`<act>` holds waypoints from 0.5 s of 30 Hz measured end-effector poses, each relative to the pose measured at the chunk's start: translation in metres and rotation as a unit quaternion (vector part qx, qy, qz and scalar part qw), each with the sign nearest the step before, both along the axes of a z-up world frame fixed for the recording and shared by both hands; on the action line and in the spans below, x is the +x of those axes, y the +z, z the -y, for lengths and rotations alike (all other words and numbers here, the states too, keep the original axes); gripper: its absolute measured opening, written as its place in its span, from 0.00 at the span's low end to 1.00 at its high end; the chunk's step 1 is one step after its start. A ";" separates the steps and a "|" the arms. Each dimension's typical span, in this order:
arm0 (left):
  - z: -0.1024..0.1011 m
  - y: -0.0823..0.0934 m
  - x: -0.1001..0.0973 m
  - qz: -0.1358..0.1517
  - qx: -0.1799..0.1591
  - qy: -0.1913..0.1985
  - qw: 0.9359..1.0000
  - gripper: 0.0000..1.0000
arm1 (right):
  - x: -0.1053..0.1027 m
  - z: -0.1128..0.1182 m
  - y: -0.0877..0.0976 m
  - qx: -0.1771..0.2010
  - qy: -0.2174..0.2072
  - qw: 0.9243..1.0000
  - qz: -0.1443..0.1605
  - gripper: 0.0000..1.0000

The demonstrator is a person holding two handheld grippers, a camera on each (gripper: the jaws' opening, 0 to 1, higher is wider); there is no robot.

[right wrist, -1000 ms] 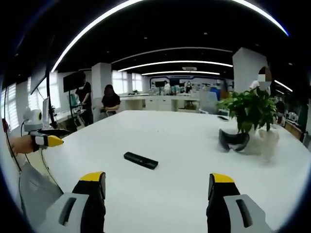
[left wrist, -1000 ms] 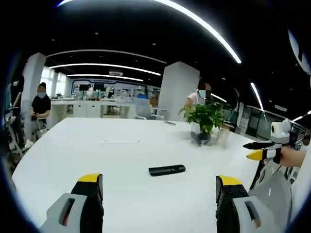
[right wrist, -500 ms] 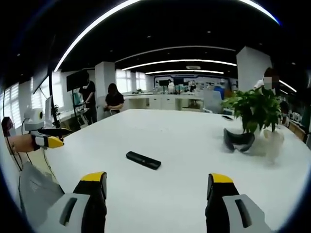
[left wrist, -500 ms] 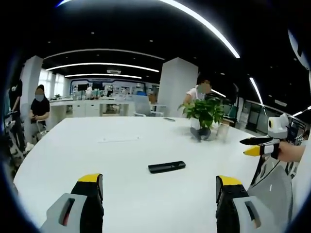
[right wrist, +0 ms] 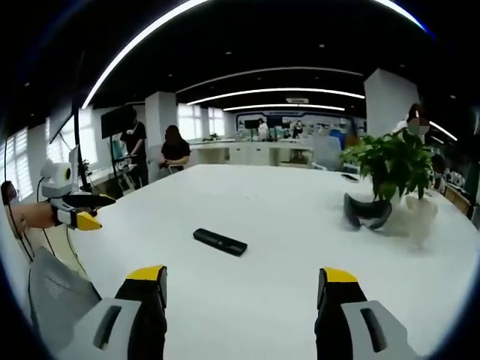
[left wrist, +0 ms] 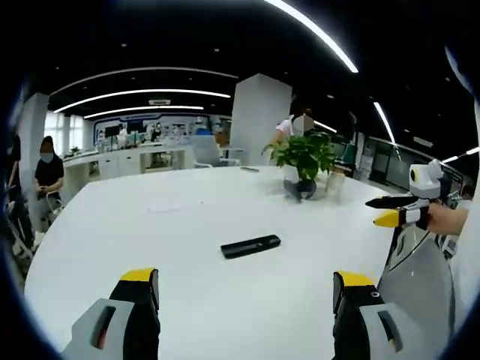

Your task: Press the specified remote control buttons in sequence, fully releasing each button before pressing the next.

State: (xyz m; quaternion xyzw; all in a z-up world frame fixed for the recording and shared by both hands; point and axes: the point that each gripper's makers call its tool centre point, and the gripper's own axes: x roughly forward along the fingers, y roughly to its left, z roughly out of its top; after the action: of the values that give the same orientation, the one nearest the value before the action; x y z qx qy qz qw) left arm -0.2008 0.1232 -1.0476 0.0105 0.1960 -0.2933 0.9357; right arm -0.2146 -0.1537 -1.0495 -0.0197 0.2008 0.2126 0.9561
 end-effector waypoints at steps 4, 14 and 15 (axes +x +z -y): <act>0.002 0.001 0.007 0.001 -0.007 -0.003 1.000 0.99 | 0.002 0.003 0.000 0.000 -0.004 1.000 0.001 0.81; 0.019 -0.015 0.030 -0.023 0.025 -0.055 0.998 0.99 | -0.002 0.003 -0.007 0.002 -0.006 1.000 -0.010 0.77; 0.020 -0.017 0.033 -0.027 0.029 -0.061 0.997 0.99 | -0.003 0.003 -0.008 0.001 -0.006 1.000 -0.011 0.77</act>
State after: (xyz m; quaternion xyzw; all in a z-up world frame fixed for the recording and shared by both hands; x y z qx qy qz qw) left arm -0.1679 0.1028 -1.0645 0.0420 0.2284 -0.3441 0.9098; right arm -0.2174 -0.1568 -1.0578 -0.0154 0.2115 0.2071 0.9550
